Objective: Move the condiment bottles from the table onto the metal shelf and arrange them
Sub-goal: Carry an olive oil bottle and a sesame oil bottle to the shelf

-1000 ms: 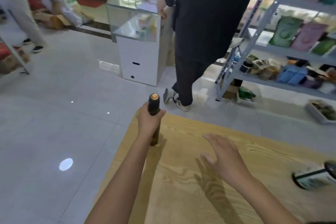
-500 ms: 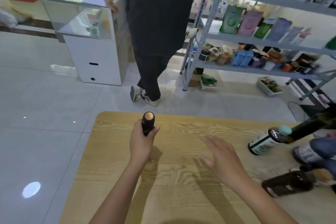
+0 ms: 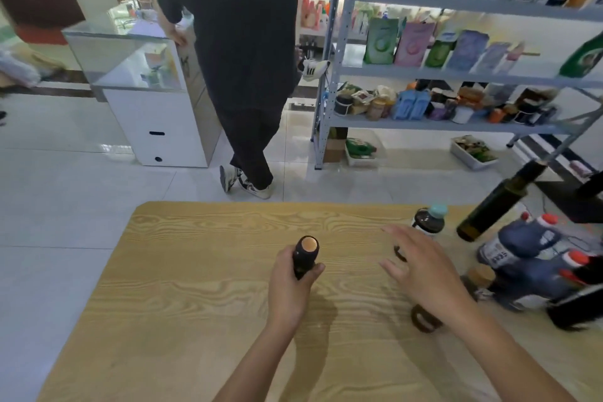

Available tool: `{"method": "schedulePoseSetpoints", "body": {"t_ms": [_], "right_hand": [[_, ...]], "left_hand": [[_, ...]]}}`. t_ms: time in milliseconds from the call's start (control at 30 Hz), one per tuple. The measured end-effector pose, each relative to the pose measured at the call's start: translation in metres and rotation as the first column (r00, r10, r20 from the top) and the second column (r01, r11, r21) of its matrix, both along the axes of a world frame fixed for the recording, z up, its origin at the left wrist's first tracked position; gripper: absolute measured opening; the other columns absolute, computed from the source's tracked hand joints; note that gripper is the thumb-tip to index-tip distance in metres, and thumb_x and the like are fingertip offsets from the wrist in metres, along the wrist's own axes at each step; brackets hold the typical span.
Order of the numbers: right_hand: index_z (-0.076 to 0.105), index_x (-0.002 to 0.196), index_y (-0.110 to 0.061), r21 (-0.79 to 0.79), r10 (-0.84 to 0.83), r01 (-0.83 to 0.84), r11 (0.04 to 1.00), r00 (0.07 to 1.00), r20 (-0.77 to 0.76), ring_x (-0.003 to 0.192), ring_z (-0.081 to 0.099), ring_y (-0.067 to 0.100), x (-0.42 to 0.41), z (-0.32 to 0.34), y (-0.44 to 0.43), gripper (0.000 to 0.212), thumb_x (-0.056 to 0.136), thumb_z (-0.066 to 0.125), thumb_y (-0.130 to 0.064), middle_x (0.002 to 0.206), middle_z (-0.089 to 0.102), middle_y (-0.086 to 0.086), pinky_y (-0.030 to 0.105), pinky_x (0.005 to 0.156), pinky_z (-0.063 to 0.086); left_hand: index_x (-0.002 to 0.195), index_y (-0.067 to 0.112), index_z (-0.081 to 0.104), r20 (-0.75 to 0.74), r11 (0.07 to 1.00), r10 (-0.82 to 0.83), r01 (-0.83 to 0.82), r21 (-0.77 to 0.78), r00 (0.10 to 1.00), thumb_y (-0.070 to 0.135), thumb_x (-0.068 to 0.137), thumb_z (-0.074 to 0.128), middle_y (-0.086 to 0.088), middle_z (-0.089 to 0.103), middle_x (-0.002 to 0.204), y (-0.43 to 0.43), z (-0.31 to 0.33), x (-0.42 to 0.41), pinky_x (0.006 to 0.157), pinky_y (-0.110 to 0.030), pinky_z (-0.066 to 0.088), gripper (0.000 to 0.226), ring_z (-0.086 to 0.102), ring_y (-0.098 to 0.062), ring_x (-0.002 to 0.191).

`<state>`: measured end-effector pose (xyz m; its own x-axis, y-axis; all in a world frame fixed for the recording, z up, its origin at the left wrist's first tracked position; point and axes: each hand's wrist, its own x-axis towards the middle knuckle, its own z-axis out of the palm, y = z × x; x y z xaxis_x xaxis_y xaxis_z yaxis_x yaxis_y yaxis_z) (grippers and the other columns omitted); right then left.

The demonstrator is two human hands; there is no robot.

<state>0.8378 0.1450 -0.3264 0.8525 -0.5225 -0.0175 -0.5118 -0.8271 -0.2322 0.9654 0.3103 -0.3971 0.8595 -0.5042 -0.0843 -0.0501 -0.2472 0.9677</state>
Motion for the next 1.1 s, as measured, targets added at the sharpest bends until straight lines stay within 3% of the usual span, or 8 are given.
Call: {"method": "schedulePoseSetpoints", "body": {"t_ms": [133,267,433,500,633,800,967,1100], "right_hand": [[0.04,0.138,-0.03,0.004,0.023,-0.023,1.0,0.999,-0.032,0.133,0.036,0.014,-0.056,0.004,-0.073,0.061,0.083,0.065,-0.042,0.145,0.04,-0.008,0.033,0.11,0.031],[0.044,0.129,-0.044,0.094,0.174,-0.159,0.983,0.969,-0.175,0.128,0.043,0.013,-0.098,-0.003,-0.143,0.06,0.076,0.07,-0.047,0.138,0.045,-0.015,0.033,0.105,0.038],[0.055,0.11,-0.043,0.274,0.279,-0.233,0.933,0.95,-0.143,0.096,0.06,0.011,-0.119,-0.015,-0.173,0.049,0.073,0.074,-0.018,0.112,0.063,-0.013,0.033,0.085,0.051],[0.052,0.114,-0.044,0.298,0.315,-0.266,0.917,0.94,-0.129,0.09,0.059,0.009,-0.12,-0.02,-0.178,0.052,0.075,0.073,-0.015,0.11,0.063,-0.011,0.032,0.082,0.051],[0.048,0.13,-0.039,0.354,0.428,-0.385,0.853,0.902,-0.051,0.104,0.052,0.004,-0.115,-0.023,-0.178,0.062,0.079,0.072,-0.015,0.121,0.052,-0.018,0.025,0.086,0.044],[0.06,0.115,-0.033,0.372,0.457,-0.419,0.828,0.889,-0.014,0.09,0.054,0.006,-0.107,-0.026,-0.175,0.04,0.079,0.073,-0.021,0.109,0.056,-0.016,0.027,0.078,0.043],[0.062,0.109,-0.025,0.438,0.407,-0.401,0.805,0.91,0.085,0.102,0.058,0.015,-0.1,-0.037,-0.174,0.036,0.076,0.076,-0.029,0.109,0.063,-0.008,0.034,0.088,0.048],[0.057,0.118,-0.019,0.548,0.358,-0.352,0.759,0.928,0.101,0.111,0.054,0.014,-0.101,-0.057,-0.17,0.047,0.077,0.075,-0.033,0.118,0.06,-0.007,0.029,0.09,0.044]], "left_hand": [[0.098,0.017,0.056,0.022,0.995,0.096,-0.097,0.025,0.995,0.019,0.081,0.073,0.006,0.058,0.092,-0.032,0.005,-0.055,0.068,-0.022,0.04,0.024,0.055,-0.013,0.085],[0.106,0.024,0.053,-0.142,0.973,0.229,-0.23,0.009,0.963,0.018,0.083,0.071,0.007,0.059,0.098,-0.061,0.014,-0.11,0.081,-0.029,0.038,0.029,0.054,-0.013,0.092],[0.11,0.021,0.056,-0.172,0.979,0.205,-0.2,0.042,0.964,0.018,0.083,0.071,0.002,0.062,0.107,-0.082,0.015,-0.167,0.087,-0.033,0.041,0.031,0.056,-0.019,0.102],[0.112,0.018,0.056,-0.177,0.97,0.244,-0.241,0.04,0.953,0.017,0.083,0.071,-0.001,0.062,0.109,-0.088,0.017,-0.179,0.086,-0.031,0.04,0.033,0.056,-0.019,0.103],[0.115,0.014,0.055,-0.194,0.951,0.308,-0.308,0.034,0.931,0.014,0.084,0.07,-0.002,0.061,0.108,-0.088,0.018,-0.191,0.081,-0.029,0.038,0.035,0.055,-0.019,0.099],[0.114,0.014,0.055,-0.181,0.932,0.361,-0.358,0.05,0.915,0.015,0.085,0.069,-0.003,0.061,0.107,-0.091,0.015,-0.197,0.081,-0.031,0.038,0.032,0.055,-0.021,0.1],[0.119,0.013,0.055,-0.161,0.916,0.402,-0.397,0.062,0.901,0.018,0.086,0.068,-0.004,0.06,0.111,-0.095,0.014,-0.201,0.081,-0.031,0.037,0.036,0.054,-0.021,0.101],[0.118,0.013,0.054,-0.142,0.915,0.404,-0.399,0.065,0.904,0.019,0.087,0.067,-0.002,0.059,0.11,-0.095,0.015,-0.204,0.082,-0.03,0.037,0.034,0.053,-0.019,0.101]]}}
